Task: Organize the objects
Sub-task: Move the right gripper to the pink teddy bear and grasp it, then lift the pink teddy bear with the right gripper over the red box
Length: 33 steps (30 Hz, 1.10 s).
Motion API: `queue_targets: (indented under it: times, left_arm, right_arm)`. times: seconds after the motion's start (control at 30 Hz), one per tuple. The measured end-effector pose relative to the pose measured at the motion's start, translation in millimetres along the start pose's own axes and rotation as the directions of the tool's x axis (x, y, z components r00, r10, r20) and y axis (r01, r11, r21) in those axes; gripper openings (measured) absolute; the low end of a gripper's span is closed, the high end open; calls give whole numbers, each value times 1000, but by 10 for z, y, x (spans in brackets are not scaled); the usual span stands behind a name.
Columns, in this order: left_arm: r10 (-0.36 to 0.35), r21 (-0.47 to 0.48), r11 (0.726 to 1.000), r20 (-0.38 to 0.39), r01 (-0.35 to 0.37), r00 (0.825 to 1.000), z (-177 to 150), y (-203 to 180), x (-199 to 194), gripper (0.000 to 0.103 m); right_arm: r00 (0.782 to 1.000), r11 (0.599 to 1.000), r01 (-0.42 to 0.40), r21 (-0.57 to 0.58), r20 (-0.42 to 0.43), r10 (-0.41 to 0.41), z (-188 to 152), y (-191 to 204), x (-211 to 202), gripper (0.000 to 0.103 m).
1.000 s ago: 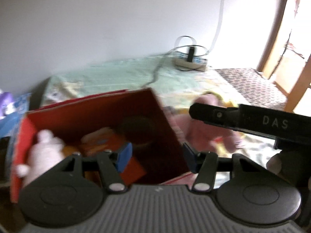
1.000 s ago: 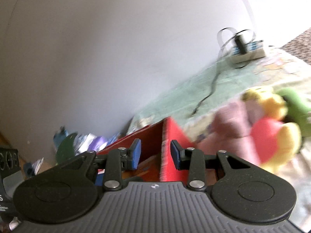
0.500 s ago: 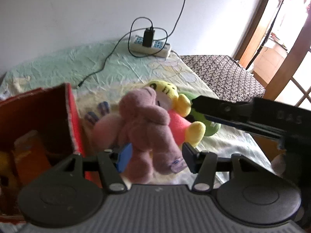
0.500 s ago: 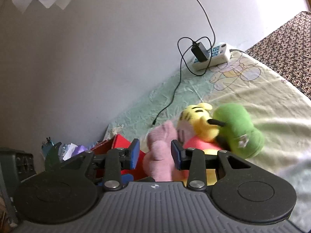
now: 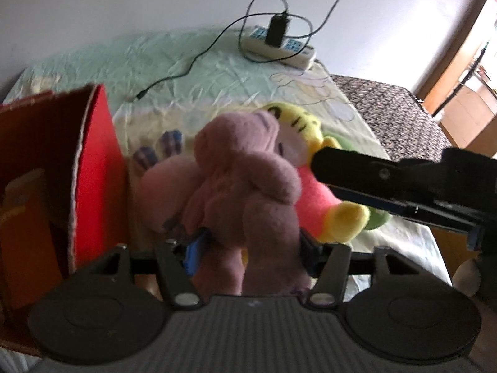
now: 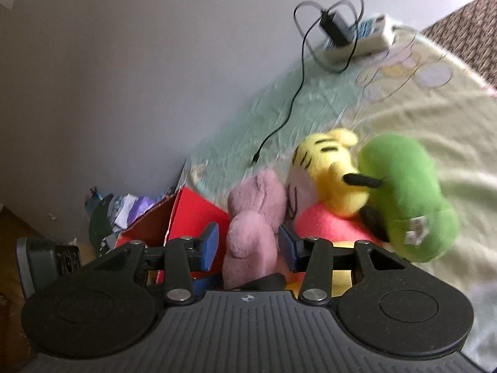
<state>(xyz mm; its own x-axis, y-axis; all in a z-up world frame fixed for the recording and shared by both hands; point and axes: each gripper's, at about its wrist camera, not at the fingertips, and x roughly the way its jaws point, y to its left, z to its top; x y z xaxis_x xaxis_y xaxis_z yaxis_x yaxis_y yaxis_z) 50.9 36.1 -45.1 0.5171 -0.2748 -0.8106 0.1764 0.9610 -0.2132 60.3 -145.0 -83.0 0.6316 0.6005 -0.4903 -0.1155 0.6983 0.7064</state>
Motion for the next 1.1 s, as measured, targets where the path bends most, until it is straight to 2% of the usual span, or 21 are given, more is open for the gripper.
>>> queue_targets:
  times: [0.1,0.4,0.5,0.57,0.77,0.9,1.1]
  left_arm:
    - [22,-7,1000,-6,-22,1000,-1,3,67,74]
    - [48,-20,999,-63,-49,997,48,41,337,84]
    - [44,-44,998,-85,-48,995,74,121,440,88]
    - [28,-58,998,-97,-34,995,93,160,484,87]
    - [34,-21,999,-86,-36,996,91,105,467,78]
    - [8,-7,1000,-81,-8,997,53,62,390,68]
    - [-14,24,1000,-50,15,999,-48,-61,225,68]
  right_arm:
    - [999,1000,-20,3,-38,20,31,-13,152,47]
    - [992,999,5,-50,-124,-11,75,-40,535,47]
    - [987,1000,-17,-7,-158,15,82,-149,604,44]
    - [987,999,-32,0,-160,32,81,-174,600,42]
    - [985,998,-65,-19,-162,61,85,-129,496,37]
    - [986,996,-81,-29,-149,76,80,-77,364,36]
    - [992,995,-72,-66,-106,65,50,36,155,36]
